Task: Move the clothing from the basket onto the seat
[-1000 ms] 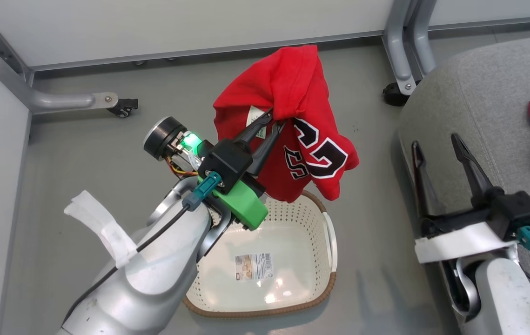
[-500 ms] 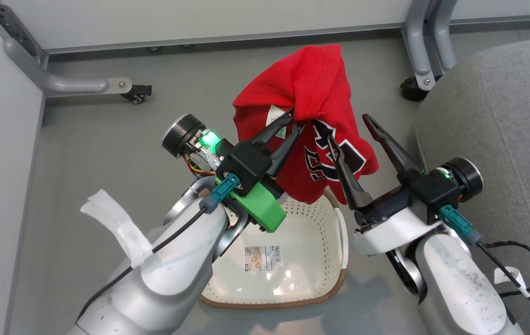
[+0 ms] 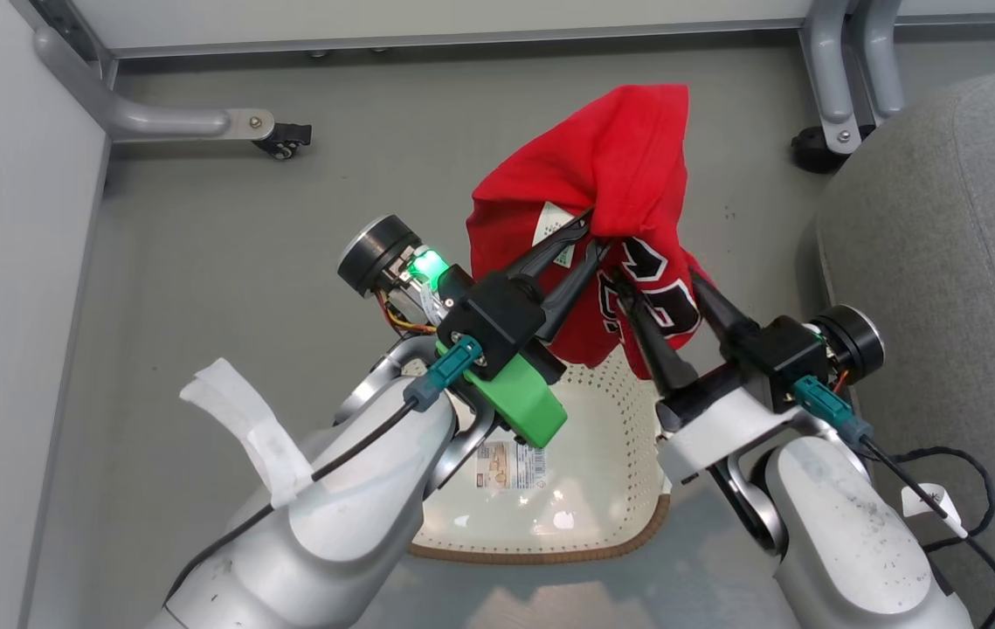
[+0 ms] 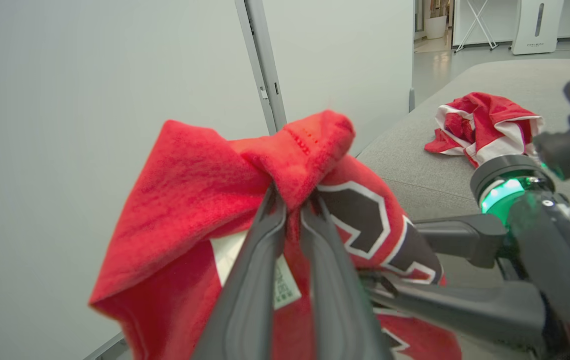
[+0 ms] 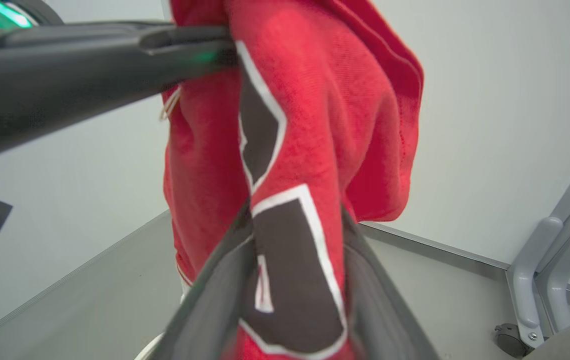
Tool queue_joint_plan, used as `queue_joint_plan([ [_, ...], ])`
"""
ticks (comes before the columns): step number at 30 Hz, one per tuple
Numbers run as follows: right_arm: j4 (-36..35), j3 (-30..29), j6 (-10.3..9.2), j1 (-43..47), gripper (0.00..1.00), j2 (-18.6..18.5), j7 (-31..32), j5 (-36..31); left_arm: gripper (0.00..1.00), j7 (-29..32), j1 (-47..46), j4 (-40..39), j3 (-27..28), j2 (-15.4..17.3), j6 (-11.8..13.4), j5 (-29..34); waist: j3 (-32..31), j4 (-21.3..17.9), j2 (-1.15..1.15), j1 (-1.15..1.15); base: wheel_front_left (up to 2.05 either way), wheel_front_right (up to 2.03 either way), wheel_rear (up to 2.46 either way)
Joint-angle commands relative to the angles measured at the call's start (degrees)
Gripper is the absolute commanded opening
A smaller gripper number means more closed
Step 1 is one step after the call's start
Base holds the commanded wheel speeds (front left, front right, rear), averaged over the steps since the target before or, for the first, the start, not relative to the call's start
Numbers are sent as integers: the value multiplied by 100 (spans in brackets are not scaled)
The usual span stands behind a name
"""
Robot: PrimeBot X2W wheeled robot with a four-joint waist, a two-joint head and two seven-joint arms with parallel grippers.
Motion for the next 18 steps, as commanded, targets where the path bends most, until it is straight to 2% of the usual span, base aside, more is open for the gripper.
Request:
queue_joint_plan([
  [1, 20, 4, -4, -65, 0, -15, -6, 32, 0, -34, -75, 0, 0, -28, -18, 34, 22, 15, 0, 0, 0, 0, 0],
  [13, -4, -26, -4, 53, 0, -6, -7, 191, 0, -33, 17, 73, 4, -45, -35, 64, -16, -24, 0, 0, 0, 0, 0],
  [14, -14, -40, -4, 61, 0, -7, -7, 205, 84, -33, 23, 60, 13, -46, -25, 73, -20, -26, 0, 0, 0, 0, 0],
  [15, -24, -62, -4, 59, 0, -8, -7, 230, 100, -33, 34, 46, 20, -49, -17, 82, -24, -28, 0, 0, 0, 0, 0],
  [18, -39, -116, -4, 55, 0, -6, -7, 253, 100, -29, 72, 30, 35, -50, -11, 110, -38, -33, 0, 0, 0, 0, 0],
])
